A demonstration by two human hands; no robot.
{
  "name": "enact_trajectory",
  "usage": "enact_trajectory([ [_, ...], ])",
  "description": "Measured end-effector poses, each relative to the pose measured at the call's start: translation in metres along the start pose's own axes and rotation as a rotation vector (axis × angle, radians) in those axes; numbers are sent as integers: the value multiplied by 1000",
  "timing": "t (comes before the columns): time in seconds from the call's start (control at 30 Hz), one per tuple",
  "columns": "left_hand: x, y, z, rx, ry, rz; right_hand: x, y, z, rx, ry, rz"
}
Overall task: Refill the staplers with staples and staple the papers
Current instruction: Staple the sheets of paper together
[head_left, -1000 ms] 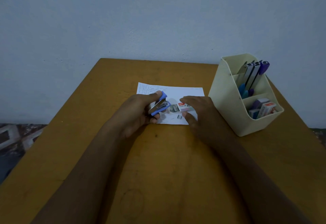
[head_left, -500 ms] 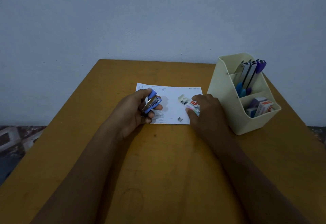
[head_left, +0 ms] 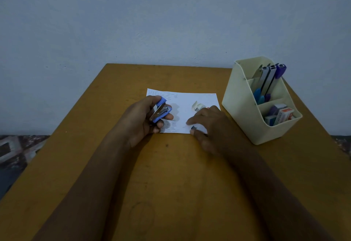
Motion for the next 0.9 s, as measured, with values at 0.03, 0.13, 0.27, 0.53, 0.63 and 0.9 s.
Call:
enact_trajectory([
  [0.03,0,0,0,-2,1,1,-1,0,0,-2,8,7],
  [0.13,-1,0,0,-5,10,4,-9,-1,0,12,52,38],
  [0.27,-1,0,0,3,15,6,-24,-3,6,60,55,158],
  [0.53,0,-1,0,4,30,5,-47,-4,21,76,123,437],
  [0.63,1,-1,0,6,24,7,-51,1,20,76,141,471],
  [0.9,2,-2,2,14,26,-13,-45,9,18,94,134,435],
])
Point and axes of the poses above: each hand's wrist, its own y-axis towards the middle knuckle, its own x-axis out of the palm, z = x × y, the point moved 10 cm from there along y, towards the middle knuckle, and after that the axes turned 7 degrees about y, right-handed, at the moved point
